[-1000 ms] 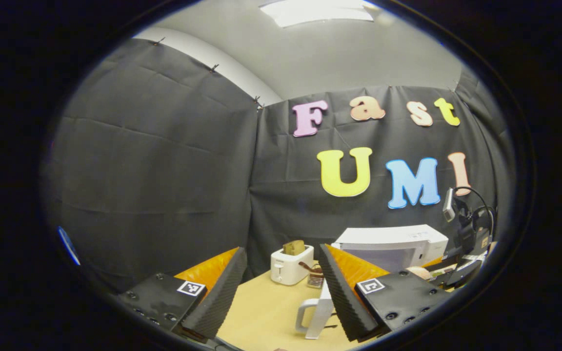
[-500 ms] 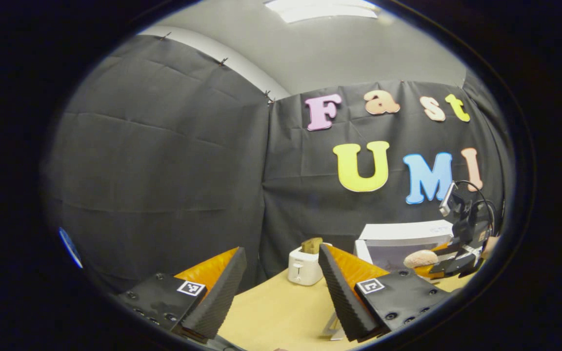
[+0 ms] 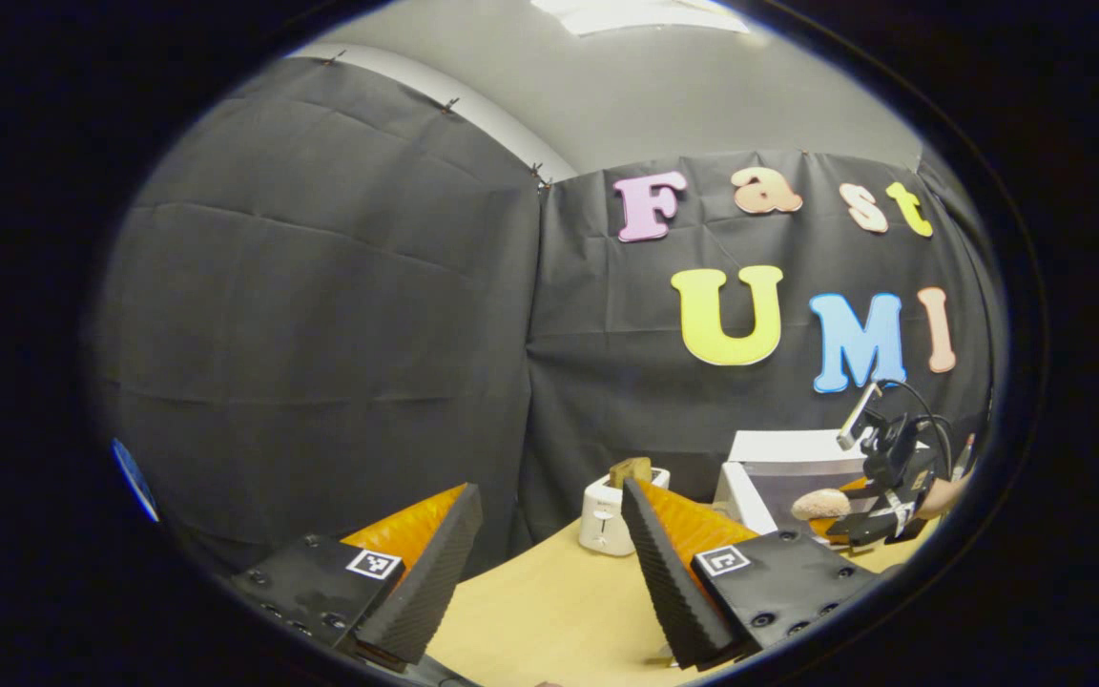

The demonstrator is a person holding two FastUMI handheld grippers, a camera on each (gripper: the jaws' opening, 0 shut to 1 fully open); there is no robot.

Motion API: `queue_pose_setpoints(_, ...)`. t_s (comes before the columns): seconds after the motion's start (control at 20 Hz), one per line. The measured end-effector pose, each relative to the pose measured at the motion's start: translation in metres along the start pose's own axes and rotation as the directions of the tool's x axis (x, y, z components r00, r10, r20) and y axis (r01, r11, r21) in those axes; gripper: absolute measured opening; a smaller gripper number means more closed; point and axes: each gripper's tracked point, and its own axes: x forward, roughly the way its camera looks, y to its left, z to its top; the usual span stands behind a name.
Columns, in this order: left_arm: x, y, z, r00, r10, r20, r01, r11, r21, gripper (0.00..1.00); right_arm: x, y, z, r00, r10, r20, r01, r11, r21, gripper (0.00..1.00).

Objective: Open the microwave oven with the left hand, put the food in, and close the microwave oven.

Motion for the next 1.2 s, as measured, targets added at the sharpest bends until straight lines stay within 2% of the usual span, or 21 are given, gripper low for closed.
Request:
queue_pose_setpoints(0.35,0.024,0.002,-0.019,0.999,-0.009,-0.046,0.009,1.000,0.001,0.96,0.054,-0.013,-0.015,0.995,-0.096,-0.020,0.092,0.984,-0.150,0.75)
queue_pose_setpoints(0.85,0.050,0.008,-0.032,0.997,0.000,-0.082,0.001,1.000,0.011,0.96,0.105,-0.021,-0.033,0.985,-0.160,-0.067,0.142,0.965,-0.220,0.77)
queue_pose_setpoints(1.05,0.051,0.009,-0.036,0.997,0.000,-0.083,0.001,1.000,0.010,0.96,0.104,-0.024,-0.031,0.983,-0.179,-0.048,0.162,0.954,-0.253,0.83)
queue_pose_setpoints(1.1,0.053,0.006,-0.036,0.996,-0.005,-0.083,0.005,1.000,0.007,0.95,0.103,-0.021,-0.029,0.984,-0.169,-0.046,0.153,0.956,-0.250,0.93)
queue_pose_setpoints(1.2,0.053,0.003,-0.036,0.997,-0.013,-0.081,0.013,1.000,0.005,0.96,0.099,-0.019,-0.025,0.986,-0.162,-0.040,0.147,0.957,-0.251,0.95)
